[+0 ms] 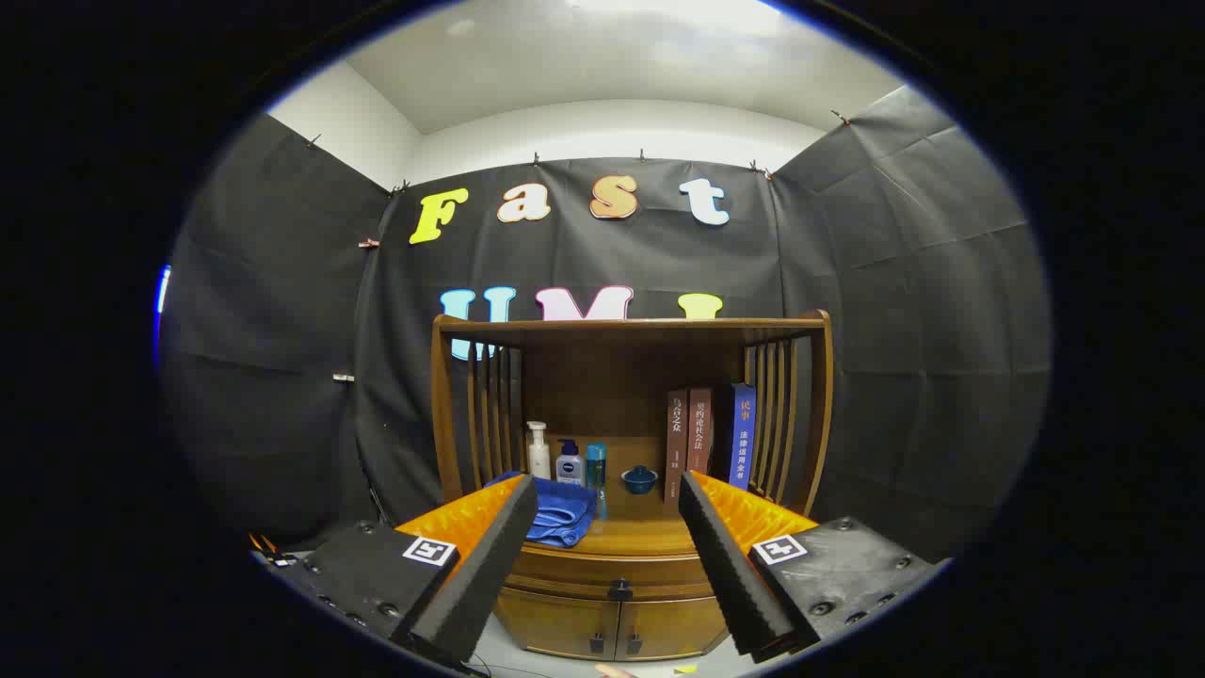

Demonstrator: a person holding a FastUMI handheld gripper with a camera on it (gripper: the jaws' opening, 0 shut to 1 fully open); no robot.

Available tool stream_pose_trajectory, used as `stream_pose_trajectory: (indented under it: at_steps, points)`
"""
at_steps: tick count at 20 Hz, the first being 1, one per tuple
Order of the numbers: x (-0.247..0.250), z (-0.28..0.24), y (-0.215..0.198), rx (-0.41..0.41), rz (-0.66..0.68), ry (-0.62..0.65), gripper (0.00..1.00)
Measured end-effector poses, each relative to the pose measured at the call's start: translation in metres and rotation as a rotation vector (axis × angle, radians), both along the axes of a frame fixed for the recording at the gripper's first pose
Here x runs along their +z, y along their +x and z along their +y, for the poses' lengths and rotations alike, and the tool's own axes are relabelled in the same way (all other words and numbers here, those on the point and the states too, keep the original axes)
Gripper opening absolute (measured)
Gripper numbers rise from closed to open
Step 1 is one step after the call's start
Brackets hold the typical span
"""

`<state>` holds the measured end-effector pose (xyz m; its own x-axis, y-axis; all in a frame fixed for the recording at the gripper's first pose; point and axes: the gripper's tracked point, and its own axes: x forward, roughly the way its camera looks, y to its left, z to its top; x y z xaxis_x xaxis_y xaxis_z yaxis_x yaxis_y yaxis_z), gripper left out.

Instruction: Pull open the drawer, take out the items inside it, and place them on the countertop above the cabinet.

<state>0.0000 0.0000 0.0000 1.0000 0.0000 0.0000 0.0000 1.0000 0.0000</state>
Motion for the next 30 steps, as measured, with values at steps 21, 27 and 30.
stream_pose_trajectory:
  at_steps: [21,27,30]
  points:
    - [-0.012,-0.004,0.006,-0.012,0.055,0.0,0.99]
    - [-0.025,-0.006,0.019,-0.015,0.066,-0.006,0.99]
    - [-0.04,-0.003,0.03,-0.004,0.085,-0.002,0.99]
